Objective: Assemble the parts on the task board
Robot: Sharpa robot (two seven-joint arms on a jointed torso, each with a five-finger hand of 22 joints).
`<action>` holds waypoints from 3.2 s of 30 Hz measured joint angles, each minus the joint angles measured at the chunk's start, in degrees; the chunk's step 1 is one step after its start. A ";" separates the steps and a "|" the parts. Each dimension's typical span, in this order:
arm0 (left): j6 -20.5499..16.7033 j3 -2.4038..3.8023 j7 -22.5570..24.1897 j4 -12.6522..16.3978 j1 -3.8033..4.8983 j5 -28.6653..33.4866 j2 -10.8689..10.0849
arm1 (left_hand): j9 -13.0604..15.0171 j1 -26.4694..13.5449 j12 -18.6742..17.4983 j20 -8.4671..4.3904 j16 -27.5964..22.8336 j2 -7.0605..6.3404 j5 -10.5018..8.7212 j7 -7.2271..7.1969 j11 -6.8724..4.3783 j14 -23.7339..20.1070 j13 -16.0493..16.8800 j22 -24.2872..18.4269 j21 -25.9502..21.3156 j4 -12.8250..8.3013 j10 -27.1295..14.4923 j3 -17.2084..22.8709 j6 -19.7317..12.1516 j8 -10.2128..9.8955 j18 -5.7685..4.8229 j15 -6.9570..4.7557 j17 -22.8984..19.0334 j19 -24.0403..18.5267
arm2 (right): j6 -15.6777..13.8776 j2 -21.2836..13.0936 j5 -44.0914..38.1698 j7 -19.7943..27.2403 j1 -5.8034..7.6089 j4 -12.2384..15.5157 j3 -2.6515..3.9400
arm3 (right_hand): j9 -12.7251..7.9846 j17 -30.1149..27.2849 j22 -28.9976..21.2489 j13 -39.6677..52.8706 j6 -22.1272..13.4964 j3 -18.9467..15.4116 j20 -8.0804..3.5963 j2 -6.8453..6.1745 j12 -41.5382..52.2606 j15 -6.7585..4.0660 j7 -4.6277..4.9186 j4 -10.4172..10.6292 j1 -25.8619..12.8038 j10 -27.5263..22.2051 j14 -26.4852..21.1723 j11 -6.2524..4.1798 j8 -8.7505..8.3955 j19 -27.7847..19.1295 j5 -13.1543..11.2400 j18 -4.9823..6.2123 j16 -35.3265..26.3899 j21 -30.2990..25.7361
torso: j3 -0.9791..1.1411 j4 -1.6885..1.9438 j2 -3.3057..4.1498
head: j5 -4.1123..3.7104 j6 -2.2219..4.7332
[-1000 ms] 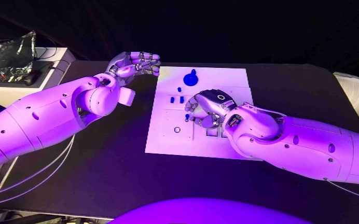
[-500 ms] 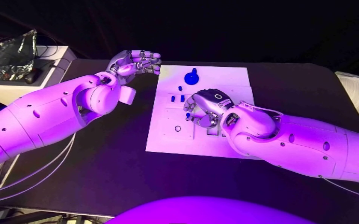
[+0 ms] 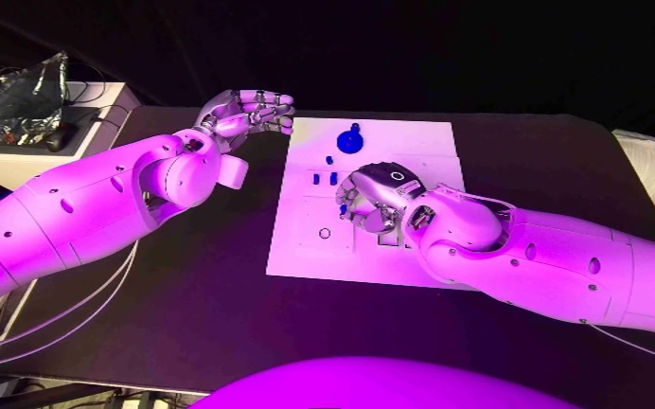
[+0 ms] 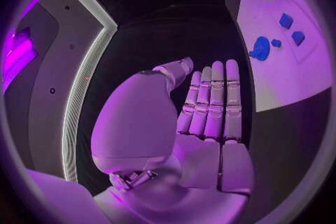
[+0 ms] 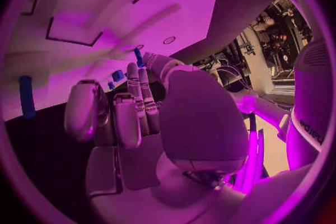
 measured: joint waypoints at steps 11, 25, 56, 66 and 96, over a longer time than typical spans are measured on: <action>0.00 0.00 -0.01 0.02 0.00 0.00 -0.04 | -0.11 0.00 -0.29 0.00 -0.61 0.00 0.00 0.00 0.00 0.00 0.00 -0.10 -0.39 0.00 0.00 0.00 0.00 0.00 0.00 0.00 0.22 0.00 | 0.00 0.25 -0.05 0.00 -0.03 -0.04 0.00 | 0.20 0.00 0.05 0.00 0.94 0.86 0.00 0.00 0.00 -0.43 -0.18 0.07 0.00 0.90 0.00 -0.24 0.35 0.00 0.00 0.00 0.00 0.48 | 0.00 0.04 0.00 | -0.09 -0.05; -0.01 0.00 -0.06 0.03 0.00 0.00 -0.13 | -0.11 0.00 -0.29 0.00 -0.61 0.00 0.00 0.00 0.00 0.00 0.01 -0.09 -0.39 0.00 0.00 0.00 0.00 0.00 0.00 0.00 0.22 0.00 | 0.27 0.80 -0.45 -0.34 -0.09 -0.73 -0.02 | 0.79 0.05 0.04 0.07 2.61 2.36 -0.45 0.47 0.27 -0.84 -0.74 -0.44 0.09 2.72 -0.01 -0.83 1.25 0.01 0.00 0.00 0.00 1.38 | 0.03 0.08 0.01 | -0.01 -0.28; 0.00 0.00 -0.18 0.01 0.00 0.00 -0.28 | -0.15 0.23 -0.28 0.00 -0.83 0.23 0.00 0.21 0.00 0.00 0.01 -0.15 -0.39 0.00 0.00 0.00 0.21 0.00 0.00 0.00 0.37 0.00 | -0.09 0.24 -1.74 -0.46 -0.37 0.30 -0.08 | 3.33 0.74 0.01 1.43 4.40 6.40 -1.55 3.21 -0.02 -1.76 -1.45 -3.70 -0.31 5.70 -0.09 -0.74 3.83 0.09 0.83 0.00 0.23 4.17 | 0.03 0.07 0.02 | 0.37 -0.62; 0.00 0.00 -0.21 0.09 0.00 0.00 -0.37 | -0.15 0.23 -0.29 0.00 -0.83 0.23 0.00 0.21 0.00 0.00 0.01 -0.15 -0.39 0.00 0.00 0.00 0.21 0.00 0.00 0.00 0.37 0.00 | -0.07 0.34 -1.74 -0.44 -0.39 -0.09 -0.07 | 3.62 0.81 0.00 1.42 4.22 6.40 -1.55 3.43 -0.02 -1.76 -1.49 -3.71 -0.09 5.70 -0.10 -0.74 3.83 0.09 0.63 0.00 0.23 4.44 | -0.02 0.00 0.02 | 0.51 -0.77; 0.04 0.00 -0.34 0.28 0.00 0.00 -0.63 | -0.14 0.23 -0.29 0.00 -0.83 0.23 0.00 0.21 0.00 0.00 0.01 -0.14 -0.39 0.00 0.00 0.00 0.21 0.00 0.00 0.00 0.35 0.00 | 0.59 1.16 -1.98 -0.27 -0.51 -0.82 -0.13 | 3.75 0.79 0.04 1.50 4.57 6.62 -1.54 3.63 -0.02 -1.73 -1.71 -3.96 0.15 6.84 -0.08 -1.49 3.99 0.09 0.43 -0.01 0.44 4.44 | 0.02 0.01 -0.01 | 0.82 -1.29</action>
